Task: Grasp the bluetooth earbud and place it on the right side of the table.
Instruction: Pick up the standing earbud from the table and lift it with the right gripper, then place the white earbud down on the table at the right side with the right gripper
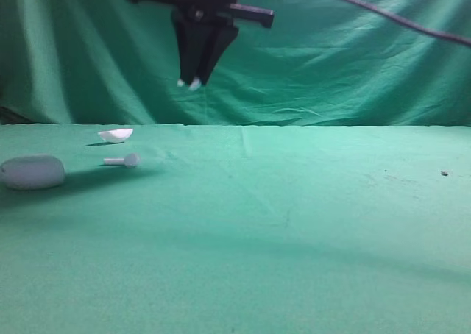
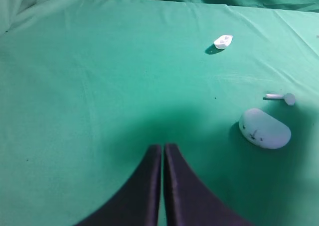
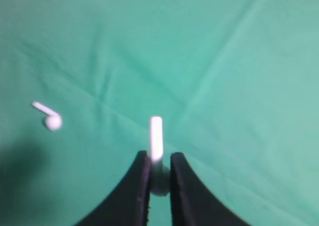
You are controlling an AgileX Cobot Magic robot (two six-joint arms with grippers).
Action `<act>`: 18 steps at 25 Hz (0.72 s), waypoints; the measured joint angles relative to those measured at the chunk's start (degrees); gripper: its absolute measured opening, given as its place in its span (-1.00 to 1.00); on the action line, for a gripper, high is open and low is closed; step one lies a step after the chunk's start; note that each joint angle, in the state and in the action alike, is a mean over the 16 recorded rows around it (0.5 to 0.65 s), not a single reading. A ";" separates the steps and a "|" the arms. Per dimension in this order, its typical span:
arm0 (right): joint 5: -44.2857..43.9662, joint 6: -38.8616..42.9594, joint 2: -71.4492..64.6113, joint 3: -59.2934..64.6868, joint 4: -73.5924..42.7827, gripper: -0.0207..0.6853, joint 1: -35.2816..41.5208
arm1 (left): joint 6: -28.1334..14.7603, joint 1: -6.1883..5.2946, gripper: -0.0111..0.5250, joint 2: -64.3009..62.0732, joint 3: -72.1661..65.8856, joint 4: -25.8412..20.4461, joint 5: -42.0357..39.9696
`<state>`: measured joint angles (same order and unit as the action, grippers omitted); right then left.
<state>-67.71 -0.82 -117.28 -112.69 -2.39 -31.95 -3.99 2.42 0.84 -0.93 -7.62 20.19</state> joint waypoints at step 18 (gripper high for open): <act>27.51 5.22 21.96 53.23 -0.17 -0.70 18.46 | 0.00 0.00 -0.96 0.00 0.00 0.00 0.00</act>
<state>-40.20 4.40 -95.32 -59.45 -2.56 -13.49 -3.99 2.42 0.84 -0.93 -7.62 20.19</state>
